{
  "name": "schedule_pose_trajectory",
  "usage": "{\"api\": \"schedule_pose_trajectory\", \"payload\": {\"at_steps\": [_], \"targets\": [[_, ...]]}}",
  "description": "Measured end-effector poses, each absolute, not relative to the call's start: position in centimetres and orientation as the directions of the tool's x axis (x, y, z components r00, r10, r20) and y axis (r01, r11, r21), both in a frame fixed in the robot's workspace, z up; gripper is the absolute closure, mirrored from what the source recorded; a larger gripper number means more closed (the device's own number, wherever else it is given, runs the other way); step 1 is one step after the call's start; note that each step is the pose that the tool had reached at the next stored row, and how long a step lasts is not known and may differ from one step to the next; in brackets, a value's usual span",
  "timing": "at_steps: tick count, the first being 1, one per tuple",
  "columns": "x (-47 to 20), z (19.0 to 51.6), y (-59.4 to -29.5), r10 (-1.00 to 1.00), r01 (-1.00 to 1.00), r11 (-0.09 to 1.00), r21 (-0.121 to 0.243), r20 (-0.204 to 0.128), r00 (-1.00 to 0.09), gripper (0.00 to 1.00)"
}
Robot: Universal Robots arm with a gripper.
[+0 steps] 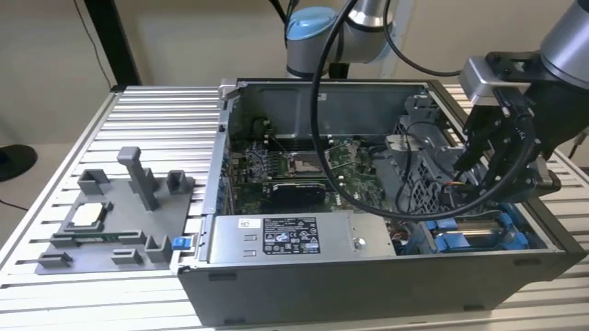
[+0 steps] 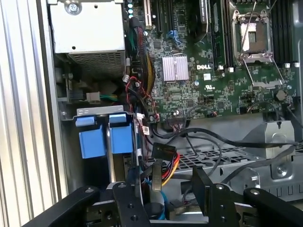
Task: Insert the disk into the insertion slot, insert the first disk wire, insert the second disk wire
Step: 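Insert the first disk wire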
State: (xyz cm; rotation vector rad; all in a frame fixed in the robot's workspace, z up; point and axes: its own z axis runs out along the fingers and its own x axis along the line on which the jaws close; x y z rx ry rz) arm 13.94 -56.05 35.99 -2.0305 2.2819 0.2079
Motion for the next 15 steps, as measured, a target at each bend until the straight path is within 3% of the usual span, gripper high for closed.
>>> {"api": "schedule_pose_trajectory", "payload": {"at_steps": [15], "targets": [[13.94,35.91,-56.11,-0.981,-0.992,0.112,0.048,-0.151,-0.118,0.0]]}}
